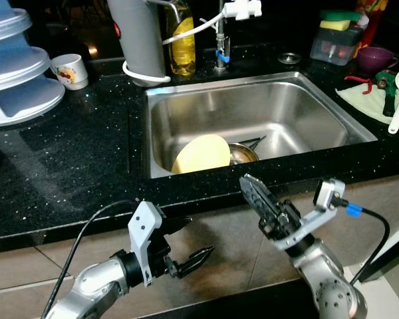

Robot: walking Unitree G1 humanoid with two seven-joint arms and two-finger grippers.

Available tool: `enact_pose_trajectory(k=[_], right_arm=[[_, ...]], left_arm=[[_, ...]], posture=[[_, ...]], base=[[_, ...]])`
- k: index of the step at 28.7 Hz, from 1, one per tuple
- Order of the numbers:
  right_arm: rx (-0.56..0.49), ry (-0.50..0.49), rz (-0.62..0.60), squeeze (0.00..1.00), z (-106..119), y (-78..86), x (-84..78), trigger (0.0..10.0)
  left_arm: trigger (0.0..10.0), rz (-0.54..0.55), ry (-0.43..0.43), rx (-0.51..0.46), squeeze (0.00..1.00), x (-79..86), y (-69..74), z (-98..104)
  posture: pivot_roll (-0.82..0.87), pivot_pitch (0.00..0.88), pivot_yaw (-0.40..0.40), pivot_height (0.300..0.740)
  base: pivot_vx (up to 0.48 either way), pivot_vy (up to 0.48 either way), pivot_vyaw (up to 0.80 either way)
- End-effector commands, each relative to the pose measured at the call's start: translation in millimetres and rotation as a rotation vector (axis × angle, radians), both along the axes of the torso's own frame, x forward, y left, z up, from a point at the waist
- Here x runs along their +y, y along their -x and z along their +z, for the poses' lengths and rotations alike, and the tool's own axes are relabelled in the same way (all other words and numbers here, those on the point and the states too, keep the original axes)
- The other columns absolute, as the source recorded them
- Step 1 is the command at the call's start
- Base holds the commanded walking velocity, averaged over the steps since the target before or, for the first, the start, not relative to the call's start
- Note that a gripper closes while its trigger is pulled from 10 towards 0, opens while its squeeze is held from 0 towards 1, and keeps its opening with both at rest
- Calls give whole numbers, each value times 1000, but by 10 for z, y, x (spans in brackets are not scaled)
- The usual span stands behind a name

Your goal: Kitchen organization

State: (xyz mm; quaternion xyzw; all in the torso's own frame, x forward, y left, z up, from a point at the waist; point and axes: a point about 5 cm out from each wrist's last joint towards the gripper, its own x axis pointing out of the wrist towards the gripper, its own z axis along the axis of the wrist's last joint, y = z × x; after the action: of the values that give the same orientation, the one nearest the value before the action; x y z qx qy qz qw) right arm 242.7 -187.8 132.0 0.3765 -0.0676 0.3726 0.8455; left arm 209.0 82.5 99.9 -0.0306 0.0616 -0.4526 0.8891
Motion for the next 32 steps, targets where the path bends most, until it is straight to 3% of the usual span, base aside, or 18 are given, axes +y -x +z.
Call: enact_pose_trajectory(k=[1, 16, 26, 32], right_arm=[[21, 16, -29, 0, -40, -12, -18, 10000], [121, 116, -128, 0, -194, -108, -71, 10000], [78, 212, -133, 0, -129, -180, -42, 10000], [35, 245, -137, 0, -27, -212, 5, 10000]], left_arm=[[10000, 5, -36, 13, 0, 16, 10, -54], [10000, 19, -65, 51, 0, 63, -9, -148], [10000, 135, -102, 45, 0, 142, -120, -253], [10000, 149, -100, 46, 0, 155, -133, -268]], posture=[[64, 0, -9, 740], [55, 0, -5, 740], [54, 0, -9, 740], [54, 0, -7, 740]], base=[[-322, 0, 0], [-333, 0, 0], [0, 0, 0], [0, 0, 800]])
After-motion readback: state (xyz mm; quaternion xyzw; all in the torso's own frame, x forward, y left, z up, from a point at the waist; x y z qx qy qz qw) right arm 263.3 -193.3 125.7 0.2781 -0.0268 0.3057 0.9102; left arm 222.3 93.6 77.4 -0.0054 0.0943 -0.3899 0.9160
